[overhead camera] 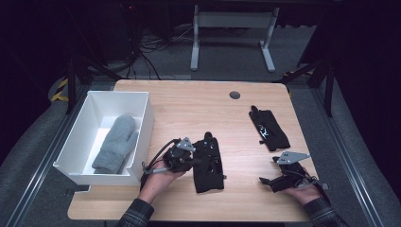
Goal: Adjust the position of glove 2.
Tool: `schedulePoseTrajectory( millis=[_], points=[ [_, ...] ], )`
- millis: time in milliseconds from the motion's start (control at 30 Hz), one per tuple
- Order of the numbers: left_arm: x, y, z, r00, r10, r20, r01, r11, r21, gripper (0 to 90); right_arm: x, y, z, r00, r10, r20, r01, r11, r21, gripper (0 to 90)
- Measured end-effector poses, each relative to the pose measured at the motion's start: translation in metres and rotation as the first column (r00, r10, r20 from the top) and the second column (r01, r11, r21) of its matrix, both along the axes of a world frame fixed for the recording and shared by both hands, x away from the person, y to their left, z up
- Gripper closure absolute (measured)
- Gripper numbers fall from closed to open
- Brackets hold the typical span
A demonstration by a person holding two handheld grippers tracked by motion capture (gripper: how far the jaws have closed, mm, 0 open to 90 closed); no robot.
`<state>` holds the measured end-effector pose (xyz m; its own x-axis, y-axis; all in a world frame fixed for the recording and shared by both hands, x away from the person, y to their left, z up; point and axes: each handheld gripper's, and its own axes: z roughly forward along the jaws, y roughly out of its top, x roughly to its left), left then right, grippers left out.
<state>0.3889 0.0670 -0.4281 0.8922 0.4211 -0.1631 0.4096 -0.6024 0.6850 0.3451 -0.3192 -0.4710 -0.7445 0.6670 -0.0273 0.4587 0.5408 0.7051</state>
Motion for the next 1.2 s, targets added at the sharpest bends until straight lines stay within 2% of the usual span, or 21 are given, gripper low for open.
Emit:
schedulePoseTrajectory(
  millis=[33, 100, 167, 200, 233, 333, 367, 433, 500, 633, 867, 967, 1067, 1200],
  points=[
    [0.006, -0.008, 0.001, 1.0, -0.003, 0.006, 0.003, 1.0, -0.002, 90.0, 0.0, 0.0, 0.0, 1.0, 0.0, 0.0, 0.0, 1.0, 0.0, 0.2],
    [0.01, -0.014, 0.001, 1.0, -0.007, 0.004, 0.007, 1.0, -0.001, 90.0, 0.0, 0.0, 0.0, 1.0, -0.001, 0.0, 0.001, 1.0, 0.0, 0.2],
    [0.021, -0.029, 0.0, 0.9999, -0.009, 0.006, 0.009, 1.0, 0.001, 90.0, 0.0, 0.0, 0.0, 1.0, 0.0, 0.0, 0.0, 1.0, 0.001, 0.2],
    [0.021, -0.029, 0.0, 0.9999, -0.009, 0.006, 0.009, 1.0, 0.001, 90.0, 0.0, 0.0, 0.0, 1.0, 0.0, 0.0, 0.0, 1.0, 0.001, 0.2],
    [0.029, -0.037, -0.003, 1.0, -0.008, 0.0, 0.008, 0.9999, 0.009, 90.0, 0.0, 0.0, 0.0, 1.0, 0.0, 0.0, 0.0, 1.0, 0.001, 0.2],
    [0.036, -0.043, -0.008, 0.9999, -0.003, -0.014, 0.003, 1.0, 0.009, 90.0, 0.0, 0.0, 0.0, 1.0, 0.0, 0.0, 0.0, 1.0, 0.001, 0.2],
    [0.04, -0.047, -0.013, 0.9997, -0.003, -0.025, 0.004, 0.9996, 0.029, 90.0, 0.0, 0.0, 0.0, 1.0, 0.002, 0.0, -0.002, 1.0, 0.001, 0.2],
    [0.041, -0.049, -0.017, 0.9994, -0.003, -0.035, 0.004, 0.9993, 0.038, 90.0, 0.0, 0.0, 0.0, 1.0, 0.002, 0.0, -0.002, 1.0, 0.001, 0.2],
    [0.041, -0.051, -0.022, 0.9991, -0.008, -0.042, 0.01, 0.9984, 0.056, 90.0, 0.0, 0.0, 0.0, 1.0, 0.004, 0.001, -0.004, 1.0, 0.001, 0.2],
    [0.039, -0.053, -0.026, 0.9981, -0.03, -0.053, 0.033, 0.9976, 0.061, 90.0, 0.0, 0.0, 0.0, 1.0, 0.004, 0.0, -0.004, 1.0, 0.001, 0.2],
    [0.023, -0.062, -0.026, 0.9969, -0.066, -0.044, 0.069, 0.9952, 0.07, 90.0, 0.0, 0.0, 0.0, 1.0, 0.004, 0.001, -0.004, 1.0, 0.001, 0.2],
    [0.02, -0.061, -0.022, 0.9972, -0.064, -0.039, 0.066, 0.9959, 0.062, 90.0, 0.0, 0.0, 0.0, 1.0, 0.004, 0.001, -0.004, 1.0, 0.0, 0.2],
    [0.017, -0.054, -0.011, 0.9986, -0.052, -0.014, 0.052, 0.9983, 0.027, 82.1, 0.0, 0.0, 0.0, 1.0, 0.004, 0.001, -0.004, 1.0, 0.001, 0.2],
    [0.011, -0.037, -0.002, 0.9993, -0.022, 0.029, 0.022, 0.9996, 0.018, 67.9, 0.0, 0.0, 0.0, 1.0, 0.003, 0.001, -0.003, 1.0, 0.001, 0.4]
  ],
)
